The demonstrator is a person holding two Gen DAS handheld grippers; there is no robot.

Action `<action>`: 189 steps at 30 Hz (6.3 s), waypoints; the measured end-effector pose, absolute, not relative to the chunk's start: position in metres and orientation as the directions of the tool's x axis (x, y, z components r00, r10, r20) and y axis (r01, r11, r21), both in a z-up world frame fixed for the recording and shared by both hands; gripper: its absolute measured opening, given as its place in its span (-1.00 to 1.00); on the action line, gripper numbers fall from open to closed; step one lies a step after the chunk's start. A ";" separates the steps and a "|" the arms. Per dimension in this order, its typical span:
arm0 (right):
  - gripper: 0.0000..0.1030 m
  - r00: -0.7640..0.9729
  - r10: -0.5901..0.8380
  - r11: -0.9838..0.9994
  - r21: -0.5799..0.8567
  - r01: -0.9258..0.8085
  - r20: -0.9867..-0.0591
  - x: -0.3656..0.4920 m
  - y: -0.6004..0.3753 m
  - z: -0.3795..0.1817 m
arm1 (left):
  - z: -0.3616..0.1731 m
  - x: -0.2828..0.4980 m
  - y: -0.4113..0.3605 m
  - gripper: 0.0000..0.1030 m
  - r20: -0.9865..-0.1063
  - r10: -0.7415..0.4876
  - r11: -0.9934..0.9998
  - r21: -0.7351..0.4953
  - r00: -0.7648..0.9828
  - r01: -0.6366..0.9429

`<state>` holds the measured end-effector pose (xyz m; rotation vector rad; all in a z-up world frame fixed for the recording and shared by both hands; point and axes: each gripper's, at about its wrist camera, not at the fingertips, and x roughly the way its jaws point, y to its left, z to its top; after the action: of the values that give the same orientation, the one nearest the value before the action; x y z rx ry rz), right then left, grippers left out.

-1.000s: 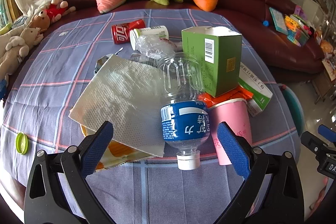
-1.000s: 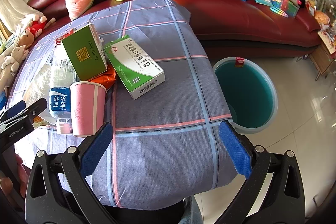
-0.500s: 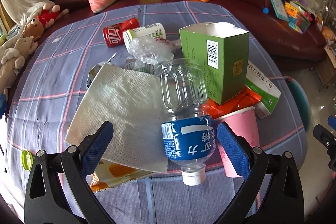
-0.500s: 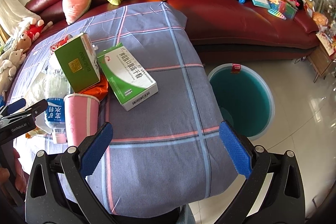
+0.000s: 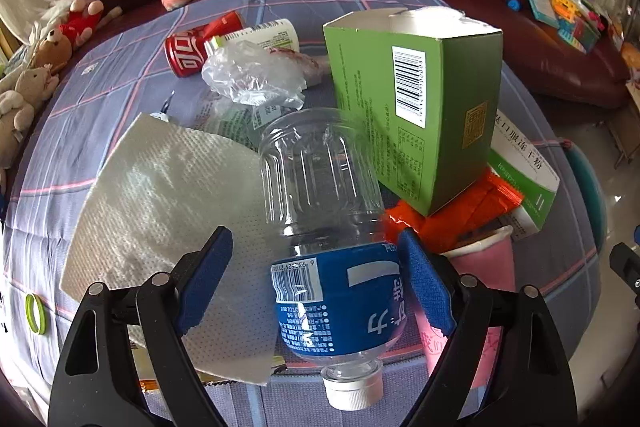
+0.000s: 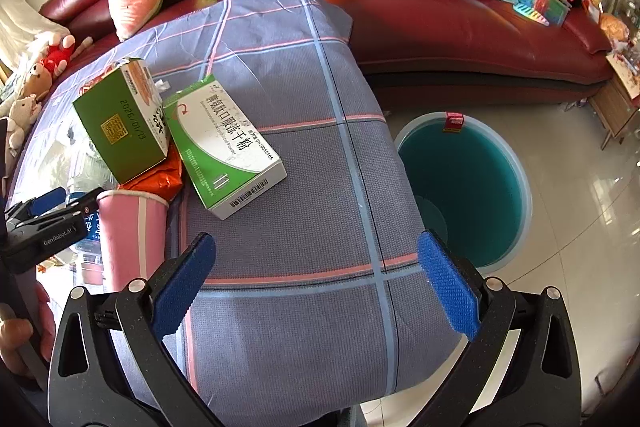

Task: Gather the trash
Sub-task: 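Grasp the clear water bottle with the left gripper while the right gripper grasps the green-white medicine box, then carry the bottle and the medicine box over the teal trash bin with both grippers, then open the left gripper over the bin while the right gripper releases the medicine box, then move both grippers back toward the trash on the table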

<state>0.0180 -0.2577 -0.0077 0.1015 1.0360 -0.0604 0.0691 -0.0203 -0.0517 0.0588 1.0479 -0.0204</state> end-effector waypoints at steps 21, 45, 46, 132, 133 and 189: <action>0.88 0.447 0.072 0.996 0.092 0.024 -0.892 0.063 -0.253 -0.022 | -0.062 0.072 -0.018 0.35 -0.860 -0.137 0.988 -0.081 0.491 0.135; 0.56 0.206 0.147 0.935 0.068 -0.348 -0.968 0.182 -0.173 -0.071 | -0.015 0.114 0.016 0.35 -0.804 -0.201 0.980 -0.172 0.560 0.104; 0.50 0.206 0.151 0.936 0.073 -0.344 -0.967 0.182 -0.172 -0.072 | -0.017 0.116 0.013 0.36 -0.804 -0.193 0.981 -0.160 0.562 0.107; 0.45 0.454 0.131 0.844 0.339 0.416 -0.881 0.062 -0.511 -0.086 | -0.084 0.120 -0.368 0.32 -0.925 -0.325 0.779 -0.144 0.196 0.610; 0.45 0.450 0.134 0.847 0.338 0.411 -0.883 0.065 -0.508 -0.087 | -0.081 0.120 -0.365 0.33 -0.922 -0.330 0.781 -0.145 0.204 0.607; 0.70 0.432 0.179 0.947 0.273 0.168 -0.884 0.003 -0.312 -0.018 | -0.046 0.036 -0.089 0.86 -0.880 -0.264 0.958 -0.191 0.395 0.215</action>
<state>0.0030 -0.3122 -0.0183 0.3446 1.1308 0.0070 0.0355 -0.0892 -0.0460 -0.0490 1.1244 -0.3042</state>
